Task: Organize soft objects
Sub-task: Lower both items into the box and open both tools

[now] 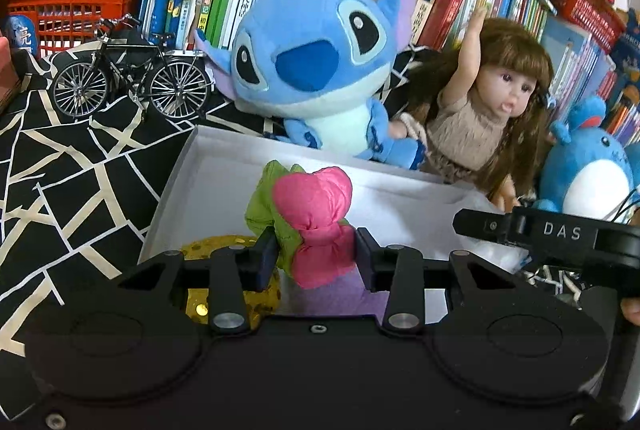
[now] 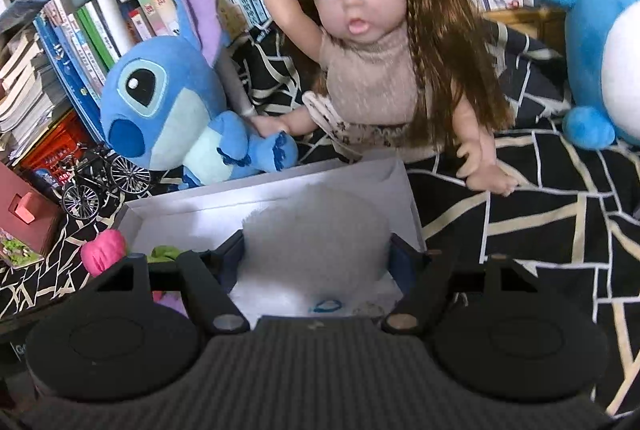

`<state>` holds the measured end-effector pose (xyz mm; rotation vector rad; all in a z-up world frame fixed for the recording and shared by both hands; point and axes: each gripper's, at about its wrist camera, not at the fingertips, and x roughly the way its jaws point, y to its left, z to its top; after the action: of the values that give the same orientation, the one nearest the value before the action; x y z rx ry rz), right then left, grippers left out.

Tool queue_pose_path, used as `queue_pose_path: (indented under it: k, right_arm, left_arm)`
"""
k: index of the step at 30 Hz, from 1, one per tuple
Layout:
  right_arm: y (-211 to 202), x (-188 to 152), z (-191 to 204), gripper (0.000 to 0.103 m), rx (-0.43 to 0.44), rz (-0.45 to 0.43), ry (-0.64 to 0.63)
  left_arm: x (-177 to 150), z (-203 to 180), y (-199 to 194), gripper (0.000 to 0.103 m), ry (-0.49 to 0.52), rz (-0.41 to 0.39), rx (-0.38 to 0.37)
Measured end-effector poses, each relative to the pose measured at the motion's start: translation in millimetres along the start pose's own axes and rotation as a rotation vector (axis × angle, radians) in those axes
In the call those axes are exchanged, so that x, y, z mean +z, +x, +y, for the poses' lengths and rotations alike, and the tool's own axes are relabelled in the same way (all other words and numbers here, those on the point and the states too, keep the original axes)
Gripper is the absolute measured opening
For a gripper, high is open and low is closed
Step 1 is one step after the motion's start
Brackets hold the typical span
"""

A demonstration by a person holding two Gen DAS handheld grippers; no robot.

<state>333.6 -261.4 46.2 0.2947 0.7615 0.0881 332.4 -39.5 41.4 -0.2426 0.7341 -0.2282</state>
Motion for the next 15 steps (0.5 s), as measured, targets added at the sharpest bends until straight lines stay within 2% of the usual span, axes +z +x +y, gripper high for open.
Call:
queue_pose_path:
  k: [15]
  right_arm:
    - [9.0, -4.4, 3.3, 0.076, -0.017, 0.012, -0.011]
  left_arm:
    - [-4.9, -4.7, 7.8, 0.041, 0.029, 0.004, 0.025]
